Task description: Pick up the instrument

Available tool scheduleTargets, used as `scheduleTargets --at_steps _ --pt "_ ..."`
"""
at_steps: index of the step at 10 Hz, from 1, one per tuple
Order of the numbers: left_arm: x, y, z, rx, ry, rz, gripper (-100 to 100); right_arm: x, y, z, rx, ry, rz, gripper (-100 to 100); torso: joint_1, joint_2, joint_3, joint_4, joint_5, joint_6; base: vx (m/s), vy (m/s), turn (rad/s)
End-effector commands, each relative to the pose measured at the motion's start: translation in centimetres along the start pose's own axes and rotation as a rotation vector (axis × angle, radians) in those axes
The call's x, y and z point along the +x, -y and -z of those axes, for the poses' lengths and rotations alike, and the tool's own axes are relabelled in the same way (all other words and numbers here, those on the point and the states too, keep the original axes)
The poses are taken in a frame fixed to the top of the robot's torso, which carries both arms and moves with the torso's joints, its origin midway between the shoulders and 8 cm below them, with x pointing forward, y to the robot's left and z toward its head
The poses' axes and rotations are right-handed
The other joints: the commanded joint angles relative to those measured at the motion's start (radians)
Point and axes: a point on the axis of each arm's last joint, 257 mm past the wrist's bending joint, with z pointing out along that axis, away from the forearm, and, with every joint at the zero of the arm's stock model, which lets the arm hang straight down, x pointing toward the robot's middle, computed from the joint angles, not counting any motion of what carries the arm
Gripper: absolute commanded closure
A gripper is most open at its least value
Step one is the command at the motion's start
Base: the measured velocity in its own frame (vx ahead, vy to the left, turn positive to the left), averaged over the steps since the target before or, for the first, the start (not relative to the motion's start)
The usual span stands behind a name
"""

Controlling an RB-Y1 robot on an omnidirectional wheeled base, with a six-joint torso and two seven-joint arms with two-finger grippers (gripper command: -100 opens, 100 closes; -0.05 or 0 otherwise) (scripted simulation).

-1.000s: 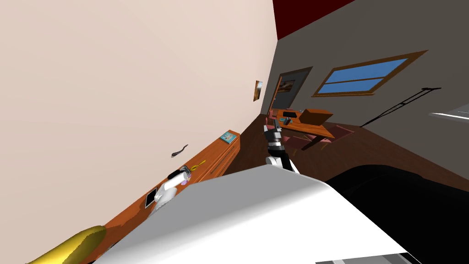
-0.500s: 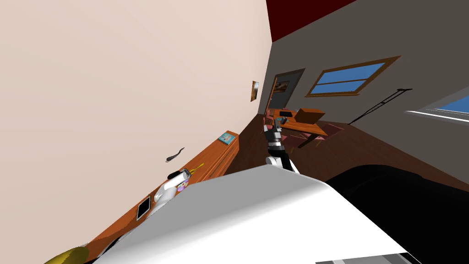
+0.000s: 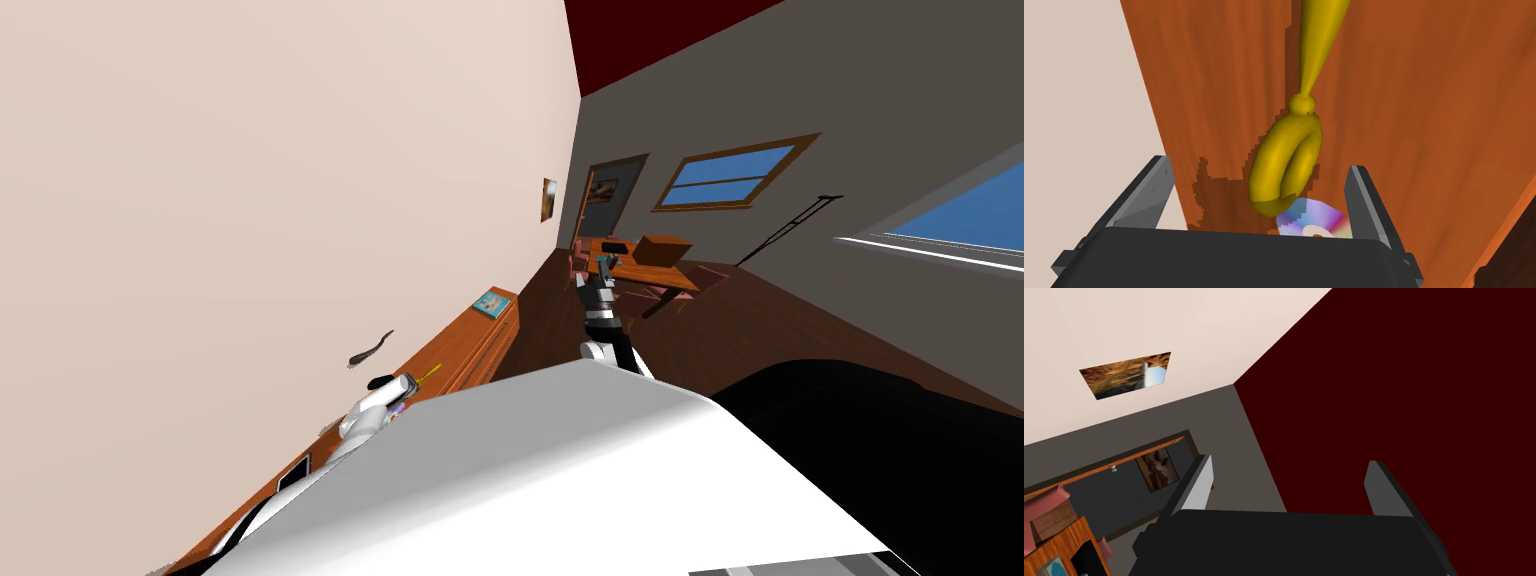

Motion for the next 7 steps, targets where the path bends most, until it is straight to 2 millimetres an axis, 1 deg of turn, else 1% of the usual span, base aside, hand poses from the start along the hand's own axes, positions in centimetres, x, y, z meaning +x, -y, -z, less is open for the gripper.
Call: scheduleTargets --at_steps 1,4,6,7 --pt "-0.7 -1.7 -0.2 -0.059 0.021 0.024 -100 0.0 0.0 0.0 0.000 0.000 0.000 0 0.000 0.000 0.000 0.000 0.000 0.000 0.058 0.025 -0.202" --pt "-1.3 -4.1 -0.4 -0.144 0.047 0.058 -100 0.0 0.0 0.0 0.000 0.000 0.000 0 0.001 -0.001 -0.001 0.000 0.000 0.000 0.061 0.035 -0.135" --pt "-1.5 -5.4 -0.4 -0.179 0.055 0.070 -100 0.0 0.0 0.0 0.000 0.000 0.000 0 0.000 0.000 0.000 0.000 0.000 -0.001 0.035 0.022 -0.083" --pt "-1.5 -5.0 -0.4 -0.167 0.052 0.067 -100 0.0 0.0 0.0 0.000 0.000 0.000 0 -0.001 0.001 0.000 0.000 0.000 -0.001 0.010 0.008 -0.011"
